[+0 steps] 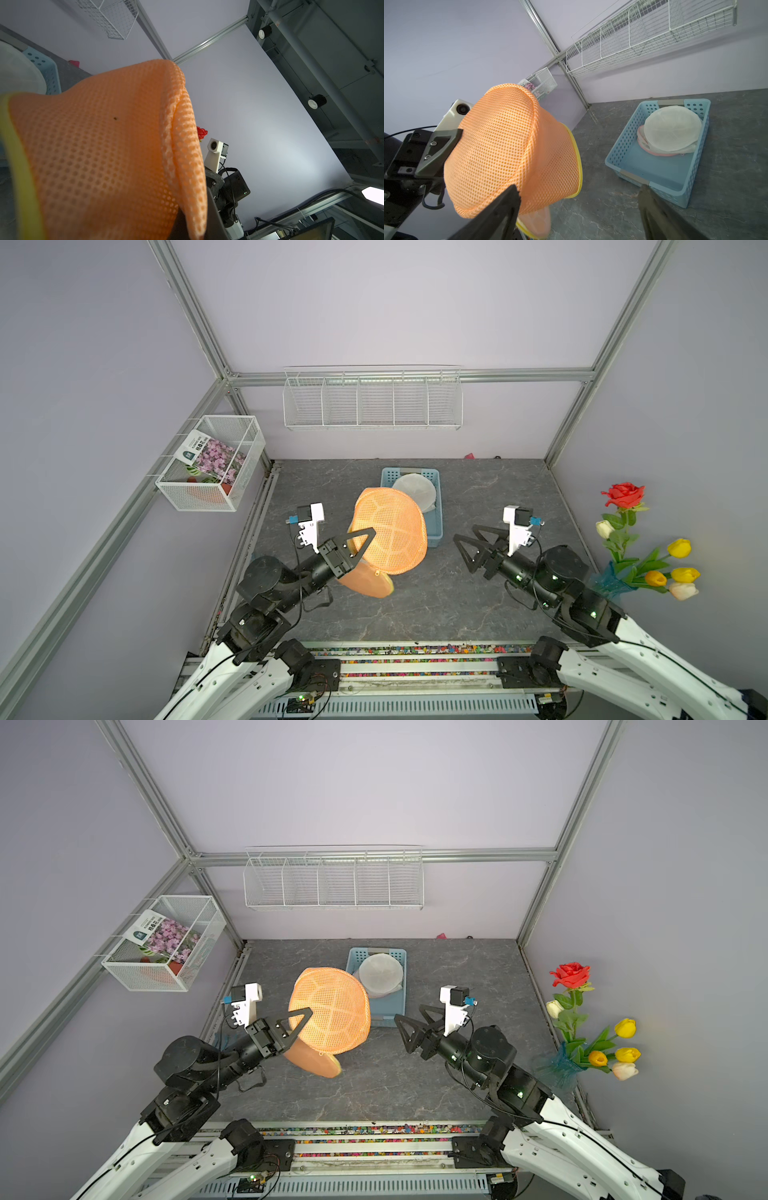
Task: Turn the laundry bag inside out
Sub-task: Turn over the laundry bag.
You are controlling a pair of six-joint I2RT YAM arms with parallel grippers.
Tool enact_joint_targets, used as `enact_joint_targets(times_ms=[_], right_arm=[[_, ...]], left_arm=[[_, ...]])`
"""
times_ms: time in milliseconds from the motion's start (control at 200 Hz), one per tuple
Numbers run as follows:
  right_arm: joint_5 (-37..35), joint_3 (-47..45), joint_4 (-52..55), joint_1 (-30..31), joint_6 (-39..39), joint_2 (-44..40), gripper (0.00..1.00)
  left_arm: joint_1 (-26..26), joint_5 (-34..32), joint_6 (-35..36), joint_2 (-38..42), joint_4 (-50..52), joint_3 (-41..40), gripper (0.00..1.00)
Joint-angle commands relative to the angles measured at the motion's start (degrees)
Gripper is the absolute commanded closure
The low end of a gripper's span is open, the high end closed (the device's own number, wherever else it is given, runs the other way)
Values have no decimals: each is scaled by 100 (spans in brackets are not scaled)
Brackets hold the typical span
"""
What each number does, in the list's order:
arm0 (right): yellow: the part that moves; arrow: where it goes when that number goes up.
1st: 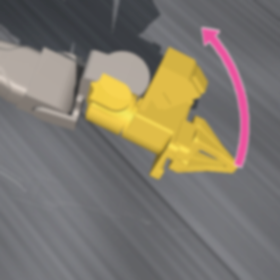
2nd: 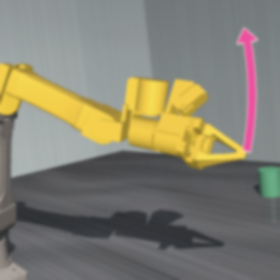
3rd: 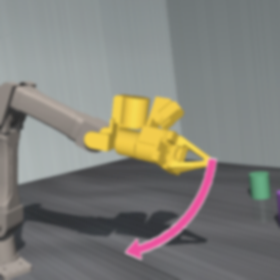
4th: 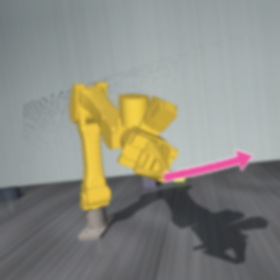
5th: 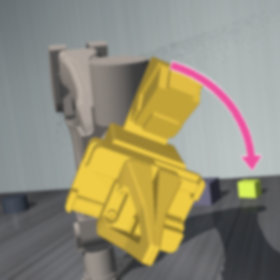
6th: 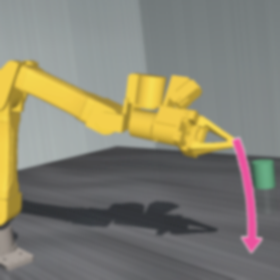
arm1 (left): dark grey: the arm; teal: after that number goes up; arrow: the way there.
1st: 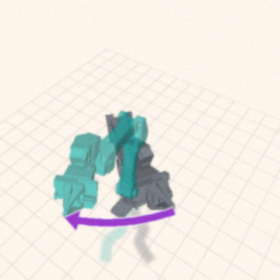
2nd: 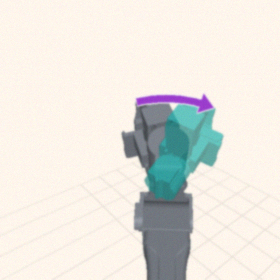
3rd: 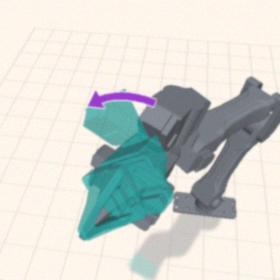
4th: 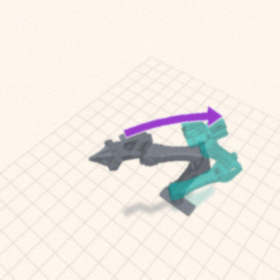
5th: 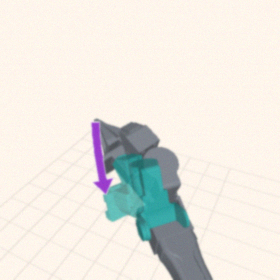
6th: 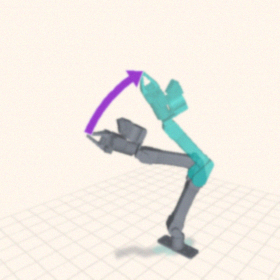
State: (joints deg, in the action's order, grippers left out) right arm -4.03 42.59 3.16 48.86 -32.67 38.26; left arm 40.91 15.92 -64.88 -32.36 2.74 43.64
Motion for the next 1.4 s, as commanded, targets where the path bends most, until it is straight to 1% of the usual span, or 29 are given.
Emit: enact_joint_targets(times_ms=[0,70,110,235,340,430,510,565,630,760,890,955,1015,1055,1105,1110,1120,1140,1240,1320,1395], right_arm=[[236,-1,-78,229,649,51,7],[159,121,-162,561,1138,269,7],[59,384,-51,853,1622,505,7],[-676,1167,271,1788,2849,1265,8],[-1073,1687,323,2298,3702,1845,8],[-1369,2157,544,2562,4178,2392,9],[-1717,2386,616,2749,4550,2773,10],[-1958,2434,563,2857,4825,2961,10],[-2484,2530,512,3024,5122,3214,10],[-3055,2570,299,3167,5481,3487,12],[-3586,2600,117,3290,5845,3719,18],[-3787,2570,13,3314,5961,3787,24],[-3904,2530,-38,3314,6036,3824,34],[-4006,2494,-105,3315,6082,3837,45],[-4087,2455,-169,3314,6096,3837,62],[-4087,2455,-169,3314,6096,3837,62],[-4099,2442,-187,3316,6115,3838,67],[-4132,2417,-234,3316,6146,3839,74],[-4218,2389,-315,3310,6149,3835,100],[-4223,2395,-306,3303,6111,3865,100],[-3957,2479,-5,3192,5841,3799,100]], left_arm=[[14,-397,-470,-39,-148,-22,100],[12,-523,-506,-111,107,103,100],[13,-623,-497,-143,240,171,100],[13,-758,-516,-247,528,294,100],[14,-787,-599,-293,543,254,100],[14,-807,-657,-288,541,200,100],[14,-802,-675,-288,525,189,100],[13,-795,-666,-288,524,203,100],[5,-794,-666,-297,518,198,100],[5,-729,-714,-328,472,180,100],[-13,-696,-829,-315,430,113,100],[-39,-674,-897,-291,379,53,100],[-69,-645,-986,-280,343,-2,100],[-87,-624,-1031,-271,309,-24,100],[-100,-607,-1105,-254,290,-64,100],[-100,-603,-1110,-254,289,-70,100],[-109,-596,-1124,-253,277,-80,100],[-117,-586,-1143,-253,249,-98,100],[-128,-549,-1256,-250,160,-184,100],[-140,-516,-1303,-270,114,-215,100],[-167,-457,-1182,-313,217,-153,100]])
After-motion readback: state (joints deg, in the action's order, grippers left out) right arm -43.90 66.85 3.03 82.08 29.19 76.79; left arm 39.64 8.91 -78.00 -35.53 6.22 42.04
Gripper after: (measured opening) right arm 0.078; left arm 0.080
